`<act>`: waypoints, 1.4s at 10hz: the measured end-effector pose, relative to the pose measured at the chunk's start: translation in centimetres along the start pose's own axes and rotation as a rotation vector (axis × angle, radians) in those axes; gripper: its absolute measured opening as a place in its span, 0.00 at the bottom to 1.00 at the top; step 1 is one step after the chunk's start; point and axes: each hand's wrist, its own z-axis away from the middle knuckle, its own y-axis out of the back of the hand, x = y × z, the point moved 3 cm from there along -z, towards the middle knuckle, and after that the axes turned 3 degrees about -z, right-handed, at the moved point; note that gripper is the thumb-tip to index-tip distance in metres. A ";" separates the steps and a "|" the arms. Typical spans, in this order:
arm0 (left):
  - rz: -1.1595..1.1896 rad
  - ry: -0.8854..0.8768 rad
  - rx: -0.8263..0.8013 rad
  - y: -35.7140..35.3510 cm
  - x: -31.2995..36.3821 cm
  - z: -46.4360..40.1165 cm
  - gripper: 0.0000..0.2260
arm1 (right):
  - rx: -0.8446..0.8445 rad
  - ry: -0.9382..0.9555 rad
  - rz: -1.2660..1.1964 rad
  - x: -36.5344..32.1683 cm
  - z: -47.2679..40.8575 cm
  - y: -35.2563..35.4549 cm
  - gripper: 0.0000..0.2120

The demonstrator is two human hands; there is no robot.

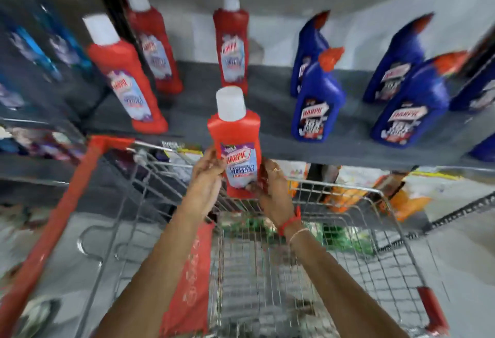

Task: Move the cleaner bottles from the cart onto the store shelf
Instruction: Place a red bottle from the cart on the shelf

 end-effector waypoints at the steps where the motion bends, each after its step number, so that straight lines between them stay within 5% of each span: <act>1: 0.006 -0.106 -0.058 -2.2 5.5 -2.2 0.21 | 0.058 0.241 0.254 -1.6 -5.3 -0.5 0.22; 3: -0.127 -0.140 -0.023 -3.2 9.1 -6.6 0.15 | 0.092 0.366 0.215 -3.7 -11.8 -1.6 0.30; 8: -0.118 -0.099 0.170 -3.1 7.7 -9.1 0.20 | 0.071 0.308 0.221 -3.7 -13.6 -2.6 0.28; 10: -0.161 -0.154 0.462 -3.2 7.0 -7.1 0.18 | 0.081 0.329 0.164 -3.4 -11.5 -1.2 0.29; 12: -0.211 -0.331 0.605 -6.8 4.3 -3.5 0.10 | 0.296 0.346 0.173 0.9 -6.7 5.3 0.18; 14: -0.321 -0.346 0.256 -17.7 1.3 -2.1 0.03 | 0.762 0.296 0.034 1.6 -5.0 17.3 0.14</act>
